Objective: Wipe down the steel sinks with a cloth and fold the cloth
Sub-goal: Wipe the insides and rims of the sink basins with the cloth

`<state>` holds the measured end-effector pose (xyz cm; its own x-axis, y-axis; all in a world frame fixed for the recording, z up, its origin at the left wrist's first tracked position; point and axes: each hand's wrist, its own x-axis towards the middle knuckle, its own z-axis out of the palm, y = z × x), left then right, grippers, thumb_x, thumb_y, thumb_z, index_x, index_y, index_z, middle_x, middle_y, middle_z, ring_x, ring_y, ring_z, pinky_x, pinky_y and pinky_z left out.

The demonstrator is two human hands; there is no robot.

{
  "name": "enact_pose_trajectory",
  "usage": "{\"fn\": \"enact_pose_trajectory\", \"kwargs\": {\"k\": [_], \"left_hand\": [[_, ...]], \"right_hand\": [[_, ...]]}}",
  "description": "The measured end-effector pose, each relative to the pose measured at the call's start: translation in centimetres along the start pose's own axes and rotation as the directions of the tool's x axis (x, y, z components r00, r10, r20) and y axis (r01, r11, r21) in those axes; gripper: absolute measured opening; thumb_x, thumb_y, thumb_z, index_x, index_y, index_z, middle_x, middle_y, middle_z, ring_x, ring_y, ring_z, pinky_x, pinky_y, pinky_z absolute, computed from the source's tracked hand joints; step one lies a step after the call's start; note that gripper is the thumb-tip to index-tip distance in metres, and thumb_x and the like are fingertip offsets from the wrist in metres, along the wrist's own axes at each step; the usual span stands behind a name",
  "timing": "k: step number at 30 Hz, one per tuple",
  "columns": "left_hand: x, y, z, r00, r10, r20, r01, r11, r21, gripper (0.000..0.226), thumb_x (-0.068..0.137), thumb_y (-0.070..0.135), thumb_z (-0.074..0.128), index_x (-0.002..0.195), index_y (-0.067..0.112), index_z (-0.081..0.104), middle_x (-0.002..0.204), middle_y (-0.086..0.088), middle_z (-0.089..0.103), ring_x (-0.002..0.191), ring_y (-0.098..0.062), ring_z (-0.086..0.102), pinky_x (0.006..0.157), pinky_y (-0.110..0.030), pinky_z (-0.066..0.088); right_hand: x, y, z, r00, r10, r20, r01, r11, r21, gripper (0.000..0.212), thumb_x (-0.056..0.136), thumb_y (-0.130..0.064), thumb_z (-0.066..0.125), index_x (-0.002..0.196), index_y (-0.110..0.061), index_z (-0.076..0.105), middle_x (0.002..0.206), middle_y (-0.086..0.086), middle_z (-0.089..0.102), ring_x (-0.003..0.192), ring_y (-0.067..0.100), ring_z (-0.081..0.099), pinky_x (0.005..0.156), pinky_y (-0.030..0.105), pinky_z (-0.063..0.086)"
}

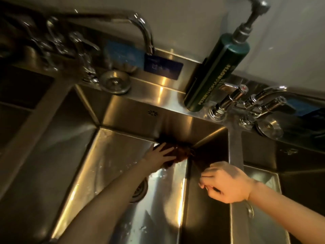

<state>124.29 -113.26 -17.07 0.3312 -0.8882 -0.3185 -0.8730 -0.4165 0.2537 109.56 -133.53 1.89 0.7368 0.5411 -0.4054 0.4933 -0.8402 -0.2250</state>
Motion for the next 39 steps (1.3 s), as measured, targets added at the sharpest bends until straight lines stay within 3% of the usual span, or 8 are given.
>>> {"fn": "enact_pose_trajectory", "kwargs": {"k": [4, 8, 15, 19, 23, 27, 33, 39], "left_hand": [[-9.9, -0.8, -8.8, 0.994, 0.081, 0.077, -0.08, 0.997, -0.012, 0.03, 0.088, 0.015, 0.06, 0.117, 0.01, 0.065, 0.131, -0.014, 0.055, 0.123, -0.031, 0.049, 0.103, -0.044, 0.038], [-18.4, -5.3, -13.5, 0.985, 0.152, -0.087, -0.137, 0.978, 0.158, 0.01, 0.079, 0.025, 0.063, 0.085, 0.019, 0.068, 0.096, -0.001, 0.069, 0.102, -0.022, 0.063, 0.091, -0.038, 0.05], [-29.2, -10.8, -15.4, 0.822, -0.416, -0.389, 0.469, 0.882, 0.049, 0.076, 0.087, 0.053, 0.03, 0.147, 0.008, 0.023, 0.155, -0.011, 0.019, 0.145, -0.016, 0.006, 0.118, -0.026, -0.001], [-30.8, -10.9, -13.3, 0.773, -0.564, -0.289, 0.513, 0.825, -0.238, 0.081, 0.085, 0.062, 0.03, 0.15, 0.022, 0.003, 0.156, 0.013, -0.01, 0.137, -0.006, 0.017, 0.111, -0.029, 0.026], [-30.3, -10.6, -13.1, 0.788, -0.47, -0.399, 0.46, 0.879, -0.126, 0.069, 0.084, 0.039, 0.036, 0.142, 0.002, 0.034, 0.151, -0.01, 0.028, 0.135, -0.01, 0.023, 0.116, -0.021, 0.012], [-30.2, -10.5, -13.2, 0.809, -0.456, -0.371, 0.411, 0.89, -0.198, 0.064, 0.083, 0.029, 0.033, 0.143, 0.005, 0.036, 0.15, -0.007, 0.032, 0.139, -0.002, 0.013, 0.112, -0.009, -0.001], [-29.6, -10.9, -12.5, 0.824, -0.389, -0.412, 0.351, 0.921, -0.169, 0.064, 0.08, 0.021, 0.036, 0.139, -0.003, 0.04, 0.147, -0.014, 0.037, 0.139, -0.015, 0.022, 0.115, -0.017, 0.005], [-29.8, -11.5, -12.1, 0.798, -0.408, -0.444, 0.301, 0.908, -0.293, 0.067, 0.083, 0.034, 0.039, 0.144, 0.009, 0.033, 0.151, 0.004, 0.025, 0.142, 0.004, 0.006, 0.111, -0.009, 0.003]], "right_hand": [[1.9, -1.0, 0.0, 0.963, 0.238, 0.127, -0.243, 0.97, 0.019, 0.038, 0.088, -0.035, 0.033, 0.119, -0.037, 0.056, 0.121, -0.013, 0.056, 0.111, 0.01, 0.055, 0.09, 0.029, 0.047], [8.3, 0.2, 1.1, 0.904, 0.403, 0.141, -0.427, 0.861, 0.278, 0.047, 0.089, -0.024, 0.058, 0.135, -0.028, 0.049, 0.136, 0.002, 0.041, 0.123, 0.022, 0.048, 0.102, 0.029, 0.038], [18.1, 2.0, 8.6, 0.711, 0.658, 0.249, -0.702, 0.639, 0.316, 0.059, 0.089, -0.042, 0.056, 0.141, -0.048, 0.027, 0.15, 0.008, 0.017, 0.129, 0.041, 0.029, 0.106, 0.041, 0.027], [19.3, 2.9, 11.2, 0.598, 0.756, 0.265, -0.796, 0.523, 0.304, 0.063, 0.089, -0.047, 0.056, 0.142, -0.048, 0.023, 0.149, 0.014, 0.007, 0.127, 0.048, 0.027, 0.109, 0.045, 0.029], [20.2, 2.5, 13.9, 0.477, 0.875, 0.083, -0.861, 0.447, 0.243, 0.053, 0.096, -0.039, 0.043, 0.145, -0.04, 0.022, 0.146, 0.022, 0.02, 0.125, 0.054, 0.031, 0.105, 0.056, 0.032], [21.1, -0.6, 12.0, 0.474, 0.879, -0.049, -0.688, 0.405, 0.602, 0.052, 0.087, -0.025, 0.058, 0.136, -0.028, 0.042, 0.131, 0.026, 0.035, 0.113, 0.048, 0.041, 0.093, 0.047, 0.039], [28.4, -8.8, 0.6, 0.309, 0.768, -0.561, -0.278, 0.637, 0.719, 0.065, 0.063, 0.011, 0.071, 0.122, -0.015, 0.06, 0.119, 0.021, 0.037, 0.11, 0.033, 0.037, 0.096, 0.029, 0.029], [36.3, -10.8, -3.8, 0.295, 0.794, -0.532, -0.324, 0.607, 0.726, 0.061, 0.072, -0.001, 0.071, 0.127, -0.025, 0.057, 0.122, 0.022, 0.038, 0.114, 0.036, 0.035, 0.09, 0.043, 0.038]]}}
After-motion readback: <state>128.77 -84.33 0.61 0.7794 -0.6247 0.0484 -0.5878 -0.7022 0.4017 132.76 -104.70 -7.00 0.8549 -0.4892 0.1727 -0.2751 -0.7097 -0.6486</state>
